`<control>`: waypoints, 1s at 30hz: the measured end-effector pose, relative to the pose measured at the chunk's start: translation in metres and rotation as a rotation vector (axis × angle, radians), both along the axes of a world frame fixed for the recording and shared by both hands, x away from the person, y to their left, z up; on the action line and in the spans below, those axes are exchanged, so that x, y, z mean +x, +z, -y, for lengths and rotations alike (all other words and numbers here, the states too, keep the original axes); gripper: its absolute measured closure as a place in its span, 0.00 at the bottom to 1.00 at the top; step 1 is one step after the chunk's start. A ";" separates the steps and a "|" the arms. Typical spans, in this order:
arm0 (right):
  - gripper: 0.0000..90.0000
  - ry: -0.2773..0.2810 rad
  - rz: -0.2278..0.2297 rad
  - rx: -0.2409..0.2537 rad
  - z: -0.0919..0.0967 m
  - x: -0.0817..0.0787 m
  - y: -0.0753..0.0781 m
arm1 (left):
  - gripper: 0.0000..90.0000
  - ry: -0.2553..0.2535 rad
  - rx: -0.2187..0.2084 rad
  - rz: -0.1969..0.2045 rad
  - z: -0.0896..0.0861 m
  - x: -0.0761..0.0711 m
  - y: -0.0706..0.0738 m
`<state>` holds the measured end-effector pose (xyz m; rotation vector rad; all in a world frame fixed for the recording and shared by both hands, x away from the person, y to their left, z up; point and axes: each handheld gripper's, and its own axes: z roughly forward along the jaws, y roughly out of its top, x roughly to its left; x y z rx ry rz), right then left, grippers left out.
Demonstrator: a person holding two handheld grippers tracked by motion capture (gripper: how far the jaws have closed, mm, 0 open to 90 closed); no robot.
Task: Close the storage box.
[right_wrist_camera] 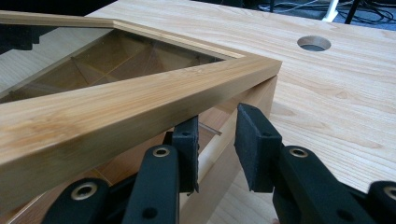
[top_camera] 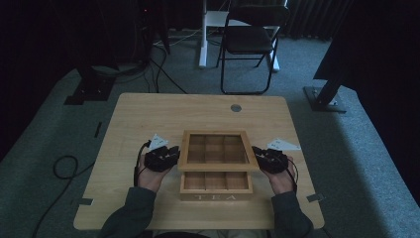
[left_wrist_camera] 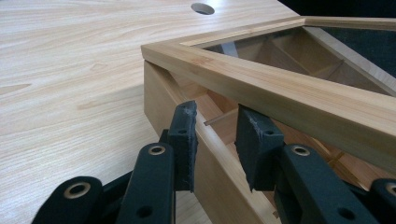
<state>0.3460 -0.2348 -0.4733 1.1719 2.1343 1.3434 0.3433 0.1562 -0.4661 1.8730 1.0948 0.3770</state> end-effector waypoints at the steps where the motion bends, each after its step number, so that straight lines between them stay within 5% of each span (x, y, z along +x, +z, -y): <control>1: 0.78 0.000 -0.001 0.001 0.000 0.000 0.000 | 0.76 0.000 0.000 0.000 0.000 0.000 0.000; 30: 0.78 -0.002 -0.032 0.025 0.005 -0.005 -0.011 | 0.76 -0.004 0.004 -0.029 0.000 -0.003 -0.010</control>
